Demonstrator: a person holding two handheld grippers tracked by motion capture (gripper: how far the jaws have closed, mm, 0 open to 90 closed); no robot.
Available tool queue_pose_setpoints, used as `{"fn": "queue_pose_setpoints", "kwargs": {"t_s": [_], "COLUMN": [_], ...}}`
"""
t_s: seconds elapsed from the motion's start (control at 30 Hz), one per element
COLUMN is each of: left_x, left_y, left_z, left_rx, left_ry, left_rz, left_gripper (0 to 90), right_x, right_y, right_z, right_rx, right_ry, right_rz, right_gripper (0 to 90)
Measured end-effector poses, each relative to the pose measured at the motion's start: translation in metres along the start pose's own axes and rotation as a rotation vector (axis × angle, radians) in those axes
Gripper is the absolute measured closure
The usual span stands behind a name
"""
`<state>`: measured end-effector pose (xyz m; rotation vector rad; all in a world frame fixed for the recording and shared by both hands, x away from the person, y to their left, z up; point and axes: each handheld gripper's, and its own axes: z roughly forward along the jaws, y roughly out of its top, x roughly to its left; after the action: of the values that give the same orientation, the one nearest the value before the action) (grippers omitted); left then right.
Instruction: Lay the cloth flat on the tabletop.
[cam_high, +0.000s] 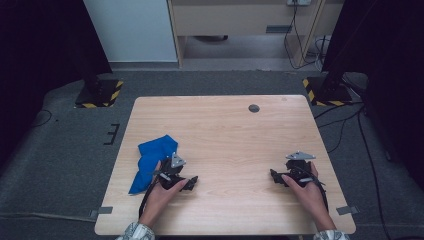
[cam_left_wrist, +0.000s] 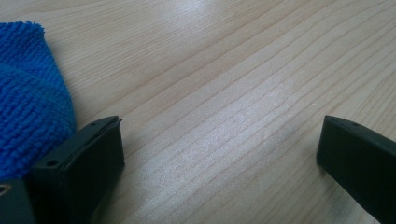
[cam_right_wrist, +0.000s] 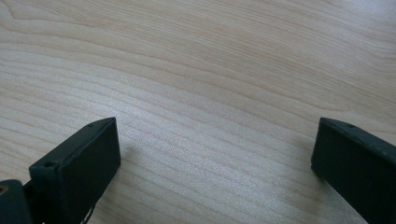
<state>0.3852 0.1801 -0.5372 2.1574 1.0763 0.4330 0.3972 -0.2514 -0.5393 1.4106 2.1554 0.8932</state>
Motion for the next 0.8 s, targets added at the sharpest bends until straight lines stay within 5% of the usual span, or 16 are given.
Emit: {"fn": "queue_pose_setpoints", "kwargs": {"t_s": [0.2,0.53,0.8], "left_x": [-0.001,-0.002,0.040], "left_y": [0.001,0.016,0.005], "left_z": [-0.004,-0.041,-0.070], "left_rx": [-0.021,-0.176,-0.216], "left_ry": [-0.008,-0.021,0.082], "left_rz": [-0.003,-0.017,-0.092], "left_gripper": [3.8,4.3,5.3], "right_x": [0.000,0.000,0.001], "right_y": [0.000,0.000,0.000], "right_z": [0.000,0.000,0.000], "right_rx": [0.000,-0.001,-0.001], "right_ry": [0.000,-0.004,-0.005], "right_rz": [0.000,0.001,0.002], "right_gripper": [1.4,1.5,1.5]}}
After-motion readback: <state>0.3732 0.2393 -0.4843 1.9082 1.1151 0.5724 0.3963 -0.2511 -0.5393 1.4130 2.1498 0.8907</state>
